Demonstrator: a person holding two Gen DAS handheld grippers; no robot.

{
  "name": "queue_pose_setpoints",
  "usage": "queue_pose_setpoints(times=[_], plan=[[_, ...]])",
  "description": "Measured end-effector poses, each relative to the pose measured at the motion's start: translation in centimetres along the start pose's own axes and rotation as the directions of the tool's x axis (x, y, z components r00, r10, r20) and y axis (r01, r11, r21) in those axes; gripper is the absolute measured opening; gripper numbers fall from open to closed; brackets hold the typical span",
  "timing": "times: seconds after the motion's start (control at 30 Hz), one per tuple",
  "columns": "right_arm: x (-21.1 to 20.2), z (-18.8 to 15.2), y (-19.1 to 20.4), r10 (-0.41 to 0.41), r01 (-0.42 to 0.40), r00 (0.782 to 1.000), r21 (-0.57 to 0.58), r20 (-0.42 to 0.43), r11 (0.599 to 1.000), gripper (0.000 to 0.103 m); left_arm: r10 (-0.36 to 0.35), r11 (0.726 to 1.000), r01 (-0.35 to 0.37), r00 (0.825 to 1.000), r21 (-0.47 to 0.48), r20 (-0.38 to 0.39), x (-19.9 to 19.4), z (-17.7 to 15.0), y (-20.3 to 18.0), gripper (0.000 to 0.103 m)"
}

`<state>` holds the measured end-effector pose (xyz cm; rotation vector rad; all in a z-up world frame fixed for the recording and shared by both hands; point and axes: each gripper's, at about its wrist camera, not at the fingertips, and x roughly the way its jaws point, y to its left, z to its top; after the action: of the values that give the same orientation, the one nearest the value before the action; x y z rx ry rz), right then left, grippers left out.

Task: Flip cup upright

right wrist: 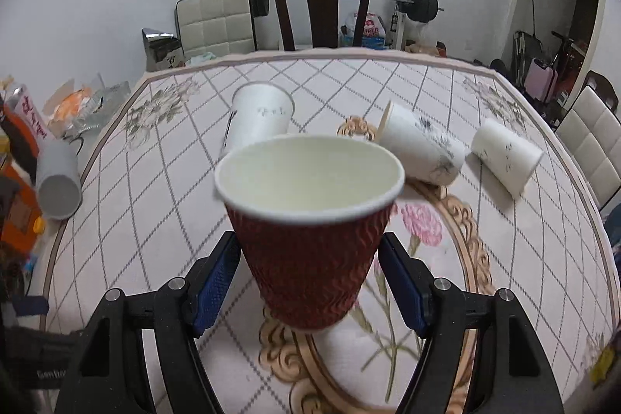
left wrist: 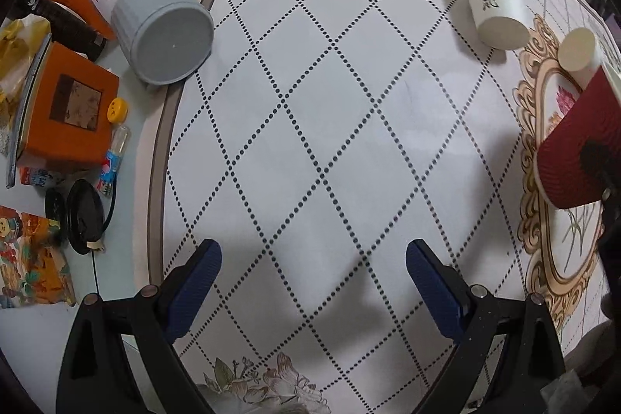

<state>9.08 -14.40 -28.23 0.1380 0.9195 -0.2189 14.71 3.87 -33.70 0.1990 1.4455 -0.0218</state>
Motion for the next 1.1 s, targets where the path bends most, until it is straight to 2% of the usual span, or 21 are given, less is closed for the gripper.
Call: queue_pose_setpoints(times=[0.07, 0.17, 0.27, 0.47, 0.53, 0.73, 0.93, 1.1], plan=[[-0.3, -0.8, -0.3, 0.002, -0.002, 1.000, 0.008, -0.030, 1.000, 0.076, -0.002, 1.000, 0.002, 1.000, 0.006, 0.007, -0.4, -0.6, 0.1, 0.097], [-0.7, -2.0, -0.7, -0.002, 0.003, 0.998, 0.019, -0.060, 1.000, 0.083, -0.005, 1.000, 0.005, 1.000, 0.016, 0.017, -1.0, -1.4, 0.0, 0.097], [-1.2, -2.9, -1.2, -0.010, 0.012, 0.997, 0.025, -0.074, 1.000, 0.090, -0.008, 1.000, 0.007, 1.000, 0.025, 0.028, -1.5, -2.0, 0.0, 0.097], [-2.9, -3.9, -2.0, -0.029, 0.031, 0.995, 0.021, -0.100, 0.999, 0.098, -0.006, 0.999, 0.004, 0.998, 0.036, 0.065, -4.1, -3.8, -1.2, 0.097], [-4.1, -4.1, -2.5, -0.034, 0.036, 0.994, 0.024, -0.105, 0.999, 0.101, -0.008, 0.999, 0.005, 0.997, 0.032, 0.080, -5.2, -4.5, -1.4, 0.097], [-9.1, -3.7, -4.1, -0.072, 0.075, 0.992, 0.025, -0.103, 0.997, 0.103, -0.014, 1.000, 0.012, 0.990, 0.015, 0.141, -9.7, -7.2, -1.9, 0.097], [-16.6, -2.2, -5.9, -0.094, 0.096, 0.992, 0.020, -0.090, 0.995, 0.103, -0.029, 0.999, 0.032, 0.969, -0.010, 0.244, -16.5, -10.8, -2.2, 0.097], [-23.8, -1.0, -7.3, -0.090, 0.091, 0.995, 0.014, -0.047, 0.996, 0.103, -0.027, 0.999, 0.038, 0.935, -0.025, 0.353, -23.0, -14.1, -2.5, 0.097]])
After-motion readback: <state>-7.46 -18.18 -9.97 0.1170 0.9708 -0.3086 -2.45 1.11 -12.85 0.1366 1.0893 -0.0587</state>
